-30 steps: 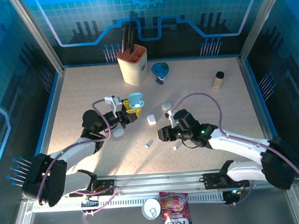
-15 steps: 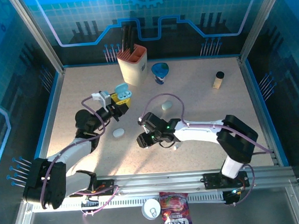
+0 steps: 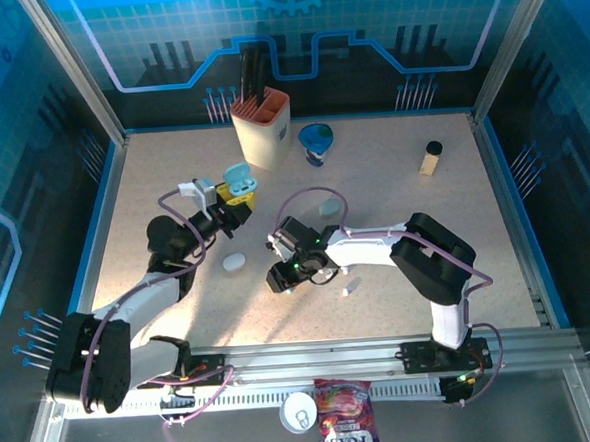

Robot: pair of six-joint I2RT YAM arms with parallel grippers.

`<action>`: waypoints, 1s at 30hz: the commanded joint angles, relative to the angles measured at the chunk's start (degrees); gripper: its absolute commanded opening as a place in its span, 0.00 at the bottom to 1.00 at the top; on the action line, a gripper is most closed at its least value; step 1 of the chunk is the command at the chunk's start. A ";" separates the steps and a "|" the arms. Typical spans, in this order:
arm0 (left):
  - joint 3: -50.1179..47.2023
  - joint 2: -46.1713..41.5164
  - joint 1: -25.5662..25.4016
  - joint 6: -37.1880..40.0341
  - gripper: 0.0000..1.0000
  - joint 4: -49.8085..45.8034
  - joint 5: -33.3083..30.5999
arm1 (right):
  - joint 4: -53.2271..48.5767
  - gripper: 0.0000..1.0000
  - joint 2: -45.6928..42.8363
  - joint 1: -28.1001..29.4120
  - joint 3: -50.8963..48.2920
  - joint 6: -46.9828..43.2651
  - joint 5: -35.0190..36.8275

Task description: Insert wireless bluetooth earbuds into charging case

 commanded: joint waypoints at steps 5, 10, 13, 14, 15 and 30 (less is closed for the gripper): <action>0.26 -1.21 0.57 0.16 0.35 0.76 -0.81 | -0.99 0.46 -1.40 -1.60 -3.53 -1.98 -3.74; 0.21 -0.33 0.57 -0.25 0.35 1.65 -0.49 | -1.01 0.46 -3.80 -1.62 -6.51 -1.32 -3.36; 0.32 0.08 0.57 -0.52 0.36 2.04 -0.21 | -0.99 0.47 -5.12 -1.58 -8.02 -1.11 -2.41; 0.38 0.32 0.57 -0.61 0.36 2.32 -0.10 | -0.79 0.49 -5.31 -1.58 -8.47 -1.06 -1.98; 0.45 0.56 0.57 -0.81 0.35 2.70 -0.02 | -0.74 0.49 -5.46 -1.58 -8.76 -0.99 -1.66; 0.33 1.56 0.57 -1.28 0.35 3.85 0.19 | -1.94 0.37 -3.60 -2.11 -7.70 -2.44 -0.99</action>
